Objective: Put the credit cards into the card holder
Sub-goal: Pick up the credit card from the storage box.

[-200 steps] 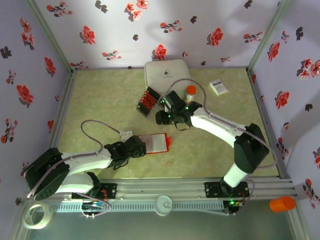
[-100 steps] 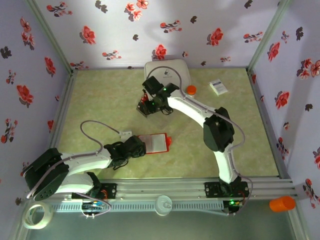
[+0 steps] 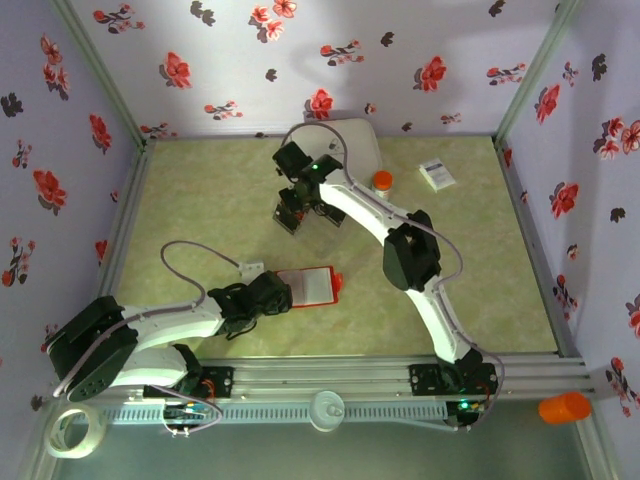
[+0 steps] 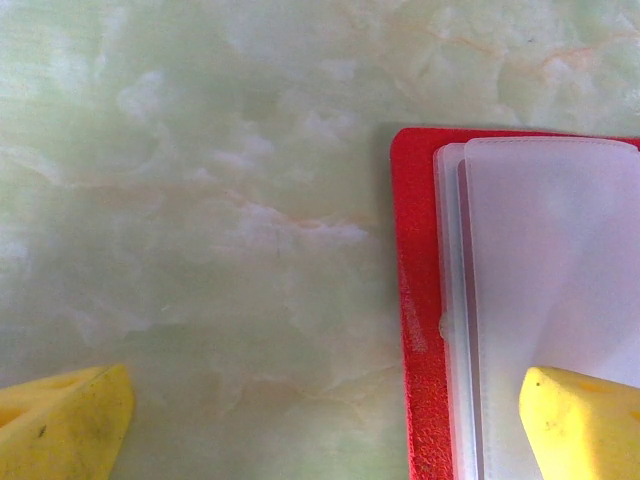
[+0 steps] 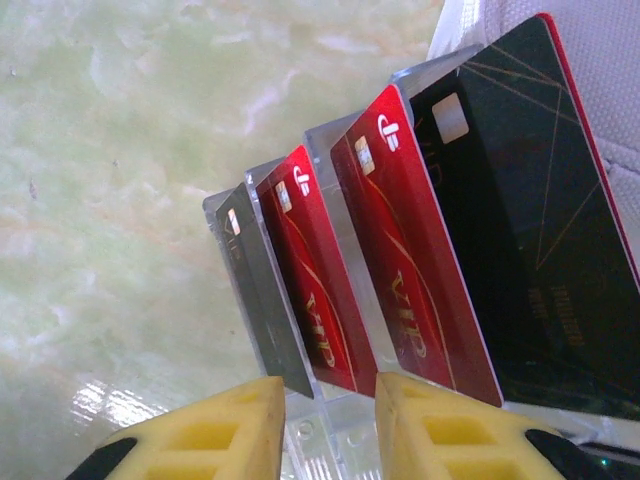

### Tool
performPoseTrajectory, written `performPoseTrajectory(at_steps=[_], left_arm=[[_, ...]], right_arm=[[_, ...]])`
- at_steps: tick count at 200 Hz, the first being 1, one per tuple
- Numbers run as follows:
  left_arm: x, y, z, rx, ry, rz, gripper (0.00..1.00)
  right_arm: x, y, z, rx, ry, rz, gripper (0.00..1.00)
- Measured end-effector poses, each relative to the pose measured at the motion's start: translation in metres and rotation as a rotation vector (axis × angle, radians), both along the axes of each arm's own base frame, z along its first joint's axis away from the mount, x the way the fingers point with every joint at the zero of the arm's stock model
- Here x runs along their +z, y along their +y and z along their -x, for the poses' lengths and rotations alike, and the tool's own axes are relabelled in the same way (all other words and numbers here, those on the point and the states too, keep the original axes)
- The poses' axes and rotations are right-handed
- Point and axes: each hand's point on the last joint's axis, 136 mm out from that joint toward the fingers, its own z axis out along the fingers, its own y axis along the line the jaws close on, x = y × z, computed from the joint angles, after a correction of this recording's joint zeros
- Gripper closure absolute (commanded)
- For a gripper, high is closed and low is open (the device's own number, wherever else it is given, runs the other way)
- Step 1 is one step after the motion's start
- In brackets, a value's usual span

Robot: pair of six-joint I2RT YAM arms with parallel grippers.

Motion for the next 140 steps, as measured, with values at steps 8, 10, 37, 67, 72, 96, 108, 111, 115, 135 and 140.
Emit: performPoseTrajectory(at_steps=[8, 10, 37, 67, 72, 96, 108, 111, 115, 135, 140], left_arm=[[0.000, 0.000, 0.000, -0.001, 0.001, 0.001, 0.00], [0.000, 0.000, 0.000, -0.001, 0.002, 0.001, 0.00], [0.000, 0.000, 0.000, -0.001, 0.002, 0.001, 0.00], [0.000, 0.000, 0.000, -0.002, 0.002, 0.000, 0.00], [0.000, 0.000, 0.000, -0.002, 0.002, 0.000, 0.00], [0.000, 0.000, 0.000, -0.002, 0.002, 0.001, 0.00], [0.000, 0.000, 0.001, -0.002, 0.003, 0.001, 0.00], [0.000, 0.000, 0.001, -0.002, 0.003, 0.001, 0.00], [0.000, 0.000, 0.001, -0.003, 0.004, 0.001, 0.00], [0.000, 0.001, 0.002, -0.003, 0.007, 0.000, 0.00], [0.000, 0.001, 0.002, -0.003, 0.008, -0.001, 0.00]], right_arm=[[-0.002, 0.000, -0.002, -0.001, -0.003, 0.004, 0.71], [-0.002, 0.001, -0.002, -0.001, -0.003, 0.004, 0.71], [-0.007, 0.003, -0.008, -0.001, -0.009, 0.013, 0.71], [-0.013, 0.006, -0.012, 0.007, -0.012, 0.021, 0.71], [-0.015, 0.006, -0.012, 0.007, -0.012, 0.022, 0.71], [-0.025, 0.006, -0.013, 0.007, -0.001, 0.036, 0.72], [-0.030, 0.006, -0.014, 0.008, 0.002, 0.044, 0.74], [-0.031, 0.006, -0.014, 0.008, 0.002, 0.045, 0.74], [-0.031, 0.006, -0.014, 0.009, 0.002, 0.045, 0.75], [-0.028, 0.007, -0.015, 0.011, -0.004, 0.040, 0.79], [-0.028, 0.007, -0.015, 0.011, -0.004, 0.041, 0.79]])
